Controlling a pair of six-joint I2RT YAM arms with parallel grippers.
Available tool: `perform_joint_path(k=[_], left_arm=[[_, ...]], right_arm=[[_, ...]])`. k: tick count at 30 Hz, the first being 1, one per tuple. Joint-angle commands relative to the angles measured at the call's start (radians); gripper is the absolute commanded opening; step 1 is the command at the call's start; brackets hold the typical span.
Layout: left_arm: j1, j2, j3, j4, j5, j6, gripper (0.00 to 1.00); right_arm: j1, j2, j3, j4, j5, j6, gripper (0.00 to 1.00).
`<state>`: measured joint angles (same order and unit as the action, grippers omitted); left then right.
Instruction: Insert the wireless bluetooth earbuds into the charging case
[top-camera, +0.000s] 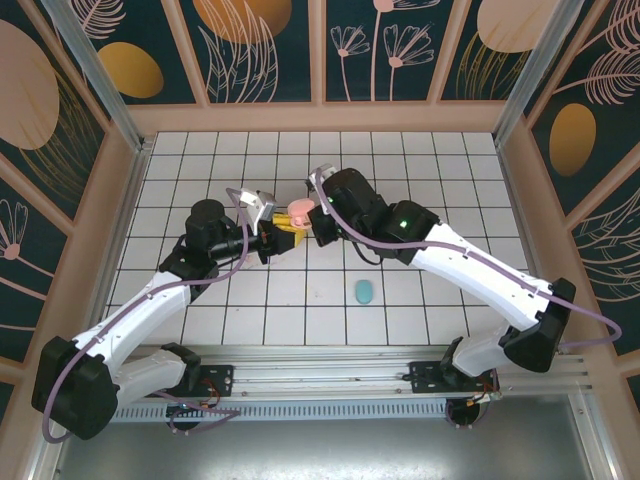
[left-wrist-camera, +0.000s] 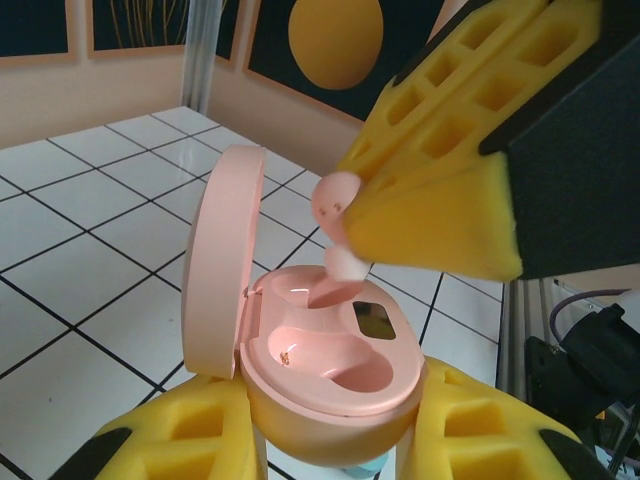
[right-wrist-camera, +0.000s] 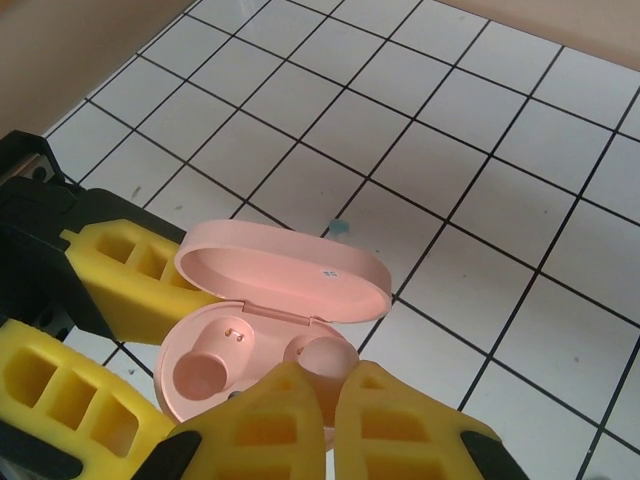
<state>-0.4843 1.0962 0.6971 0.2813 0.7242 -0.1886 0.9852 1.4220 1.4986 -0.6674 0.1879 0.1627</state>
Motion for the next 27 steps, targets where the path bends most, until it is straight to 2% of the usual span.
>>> perform_joint_path(k=[1, 11, 18, 27], left_arm=[[-0.004, -0.025, -0.005, 0.033, 0.021, -0.01, 0.0], [-0.004, -0.032, -0.002, 0.028, 0.023, -0.005, 0.0], [-0.003, -0.027, 0.004, 0.03, 0.026, -0.01, 0.0], [-0.004, -0.026, 0.003, 0.046, 0.03, -0.011, 0.0]], right_arm=[[-0.008, 0.023, 0.028, -0.054, -0.035, -0.036, 0.05], [-0.043, 0.016, 0.008, -0.094, -0.117, -0.088, 0.05], [-0.048, 0.035, 0.021, -0.137, -0.238, -0.143, 0.06], [-0.06, 0.055, 0.052, -0.146, -0.319, -0.156, 0.15]])
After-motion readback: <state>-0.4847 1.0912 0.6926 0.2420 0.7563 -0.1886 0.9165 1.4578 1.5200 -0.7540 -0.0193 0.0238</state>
